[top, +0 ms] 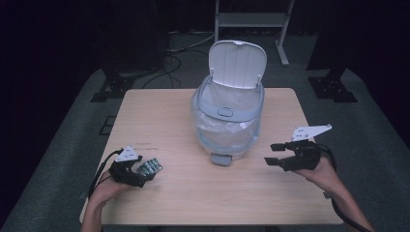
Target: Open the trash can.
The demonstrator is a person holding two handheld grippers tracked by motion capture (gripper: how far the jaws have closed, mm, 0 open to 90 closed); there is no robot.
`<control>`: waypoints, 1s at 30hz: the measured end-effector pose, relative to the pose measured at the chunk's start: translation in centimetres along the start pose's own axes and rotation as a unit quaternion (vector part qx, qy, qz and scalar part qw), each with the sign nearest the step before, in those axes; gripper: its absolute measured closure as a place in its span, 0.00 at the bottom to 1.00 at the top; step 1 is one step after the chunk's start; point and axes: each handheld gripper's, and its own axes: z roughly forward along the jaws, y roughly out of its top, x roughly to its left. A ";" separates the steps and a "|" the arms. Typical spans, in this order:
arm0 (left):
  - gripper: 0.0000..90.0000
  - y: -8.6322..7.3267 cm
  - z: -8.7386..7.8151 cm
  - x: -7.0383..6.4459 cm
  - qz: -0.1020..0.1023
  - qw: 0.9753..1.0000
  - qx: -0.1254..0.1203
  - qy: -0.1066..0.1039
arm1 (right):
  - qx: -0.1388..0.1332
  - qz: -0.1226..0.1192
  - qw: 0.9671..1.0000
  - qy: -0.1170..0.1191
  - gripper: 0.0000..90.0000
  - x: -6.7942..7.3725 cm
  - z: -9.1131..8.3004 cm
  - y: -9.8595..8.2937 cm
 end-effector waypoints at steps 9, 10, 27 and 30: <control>0.09 -0.6 0.6 0.5 -0.001 1.000 0.015 0.009 | 0.003 0.009 1.000 0.001 0.41 -0.4 0.4 -1.8; 0.09 -0.6 0.6 0.6 0.000 1.000 0.015 0.009 | 0.003 0.009 1.000 0.002 0.41 -0.4 0.4 -2.0; 0.16 -0.7 1.5 0.5 0.011 1.000 0.023 0.005 | 0.004 0.014 1.000 0.004 0.40 -0.4 1.0 -4.0; 0.19 -0.7 1.6 0.5 0.012 1.000 0.024 0.001 | 0.004 0.017 1.000 0.005 0.40 -0.5 1.1 -4.3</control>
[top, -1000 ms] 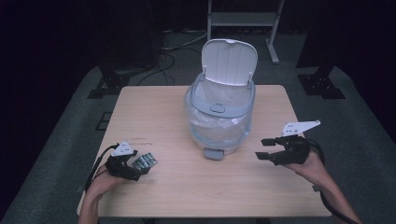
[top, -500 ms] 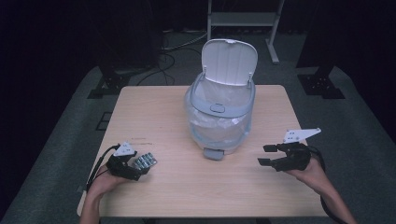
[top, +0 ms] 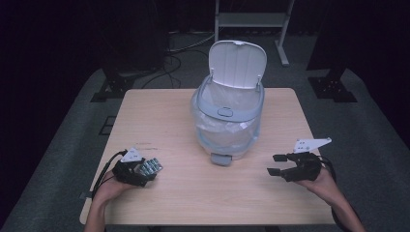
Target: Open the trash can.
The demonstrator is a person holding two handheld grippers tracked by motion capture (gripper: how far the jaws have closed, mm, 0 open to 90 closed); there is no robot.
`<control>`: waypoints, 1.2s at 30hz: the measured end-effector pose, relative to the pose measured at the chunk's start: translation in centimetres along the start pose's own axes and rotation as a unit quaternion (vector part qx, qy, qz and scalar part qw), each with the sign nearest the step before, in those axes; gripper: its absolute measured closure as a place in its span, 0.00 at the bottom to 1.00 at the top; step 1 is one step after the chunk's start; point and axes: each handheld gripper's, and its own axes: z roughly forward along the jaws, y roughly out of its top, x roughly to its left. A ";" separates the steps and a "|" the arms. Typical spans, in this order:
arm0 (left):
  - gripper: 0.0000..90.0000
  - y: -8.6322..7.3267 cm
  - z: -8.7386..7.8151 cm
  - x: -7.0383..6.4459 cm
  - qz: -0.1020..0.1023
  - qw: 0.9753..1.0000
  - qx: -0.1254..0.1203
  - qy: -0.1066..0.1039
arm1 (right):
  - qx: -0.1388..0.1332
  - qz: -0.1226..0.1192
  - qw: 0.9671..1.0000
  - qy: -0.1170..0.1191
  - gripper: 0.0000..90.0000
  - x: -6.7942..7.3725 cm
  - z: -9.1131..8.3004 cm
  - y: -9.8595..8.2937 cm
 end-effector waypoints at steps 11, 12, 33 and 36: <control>0.37 0.2 -0.2 -0.1 0.010 1.000 -0.002 -0.010 | 0.006 0.004 1.000 0.003 0.38 -0.2 0.4 -0.9; 0.37 0.2 -0.2 -0.2 0.010 1.000 -0.002 -0.011 | 0.005 0.004 1.000 0.003 0.38 -0.2 0.5 -1.0; 0.37 2.7 -2.1 -0.4 0.024 0.999 -0.012 -0.027 | 0.008 0.008 1.000 -0.001 0.34 -0.4 1.0 -1.6; 0.37 3.4 -2.7 -0.4 0.028 0.999 -0.013 -0.028 | 0.011 0.005 1.000 -0.003 0.34 -0.4 1.0 -1.7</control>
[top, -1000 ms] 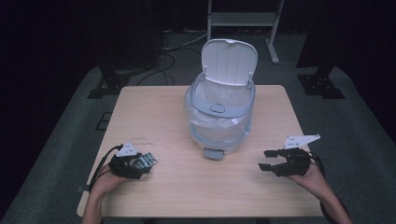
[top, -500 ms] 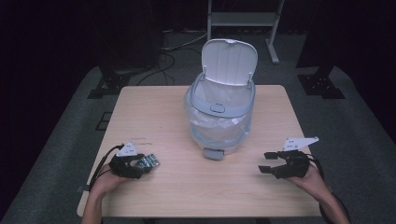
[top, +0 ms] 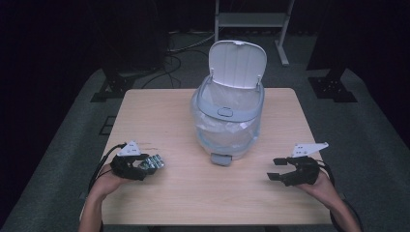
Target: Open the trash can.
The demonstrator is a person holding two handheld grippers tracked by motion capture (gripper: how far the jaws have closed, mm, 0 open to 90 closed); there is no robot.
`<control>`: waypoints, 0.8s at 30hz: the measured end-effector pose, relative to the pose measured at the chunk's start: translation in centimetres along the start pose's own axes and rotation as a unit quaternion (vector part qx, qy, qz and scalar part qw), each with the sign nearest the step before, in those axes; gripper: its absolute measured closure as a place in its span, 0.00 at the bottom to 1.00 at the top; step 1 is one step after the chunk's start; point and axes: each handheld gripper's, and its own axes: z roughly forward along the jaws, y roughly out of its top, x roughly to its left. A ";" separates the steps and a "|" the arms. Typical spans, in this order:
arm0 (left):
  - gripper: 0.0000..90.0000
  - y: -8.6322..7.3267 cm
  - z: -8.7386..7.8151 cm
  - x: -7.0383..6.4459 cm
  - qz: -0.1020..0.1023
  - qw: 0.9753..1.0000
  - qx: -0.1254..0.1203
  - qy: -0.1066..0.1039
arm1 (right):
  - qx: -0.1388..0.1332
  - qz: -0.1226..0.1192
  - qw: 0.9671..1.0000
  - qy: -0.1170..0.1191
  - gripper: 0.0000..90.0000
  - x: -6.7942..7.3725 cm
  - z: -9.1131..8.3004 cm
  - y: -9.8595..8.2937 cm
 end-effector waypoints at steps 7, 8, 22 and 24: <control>0.37 2.0 -1.3 0.2 0.013 1.000 0.012 -0.006 | -0.005 -0.001 1.000 0.001 0.34 -0.1 -0.3 -0.1; 0.37 2.3 -1.5 0.2 0.016 1.000 0.012 -0.007 | -0.007 -0.002 1.000 0.000 0.34 -0.2 -0.4 -0.1; 0.37 6.9 -3.8 0.2 0.049 0.999 0.014 -0.013 | -0.018 -0.003 1.000 -0.003 0.34 -0.4 -0.9 -0.1; 0.37 7.4 -4.0 0.3 0.051 0.998 0.012 -0.016 | -0.018 -0.002 1.000 -0.002 0.34 -0.4 -1.0 -0.2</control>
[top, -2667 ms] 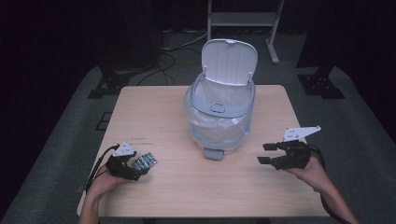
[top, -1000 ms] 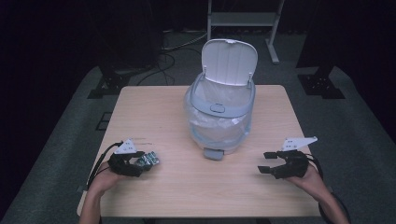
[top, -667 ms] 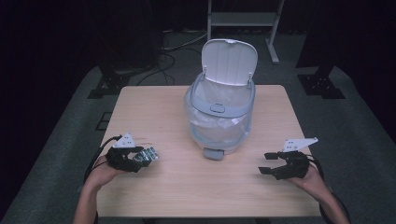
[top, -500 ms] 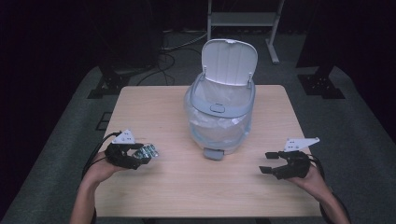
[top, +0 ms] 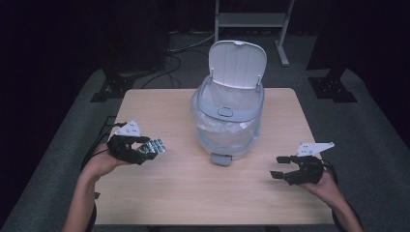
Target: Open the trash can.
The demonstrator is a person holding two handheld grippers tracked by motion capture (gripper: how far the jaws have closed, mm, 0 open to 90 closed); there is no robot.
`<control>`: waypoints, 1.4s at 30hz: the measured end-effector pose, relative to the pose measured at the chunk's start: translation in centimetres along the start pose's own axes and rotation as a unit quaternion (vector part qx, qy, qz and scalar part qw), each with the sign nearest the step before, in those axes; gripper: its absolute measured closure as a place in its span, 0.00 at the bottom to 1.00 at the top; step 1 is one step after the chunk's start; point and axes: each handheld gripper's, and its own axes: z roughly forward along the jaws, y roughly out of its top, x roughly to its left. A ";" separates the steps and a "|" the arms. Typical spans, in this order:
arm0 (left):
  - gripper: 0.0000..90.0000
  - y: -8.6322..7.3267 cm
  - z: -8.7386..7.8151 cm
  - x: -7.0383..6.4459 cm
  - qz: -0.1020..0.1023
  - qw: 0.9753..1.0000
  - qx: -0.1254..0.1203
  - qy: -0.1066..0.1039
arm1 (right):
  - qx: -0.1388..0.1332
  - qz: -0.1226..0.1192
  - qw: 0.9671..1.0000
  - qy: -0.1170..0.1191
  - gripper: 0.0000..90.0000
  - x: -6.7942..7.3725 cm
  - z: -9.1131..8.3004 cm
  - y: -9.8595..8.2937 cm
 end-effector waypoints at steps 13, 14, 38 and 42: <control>0.37 3.2 -1.3 0.5 0.020 1.000 0.006 -0.018 | 0.003 0.004 1.000 0.003 0.34 -0.2 0.2 -0.3; 0.37 3.5 -1.5 0.6 0.023 1.000 0.004 -0.019 | 0.003 0.005 1.000 0.003 0.34 -0.3 0.2 -0.3; 0.37 9.6 -3.3 2.3 0.050 0.998 -0.008 -0.034 | 0.000 0.025 1.000 0.004 0.34 -1.3 0.3 -1.1; 0.37 10.7 -3.6 2.5 0.058 0.998 -0.012 -0.036 | 0.001 0.028 1.000 0.003 0.34 -1.3 0.3 -1.2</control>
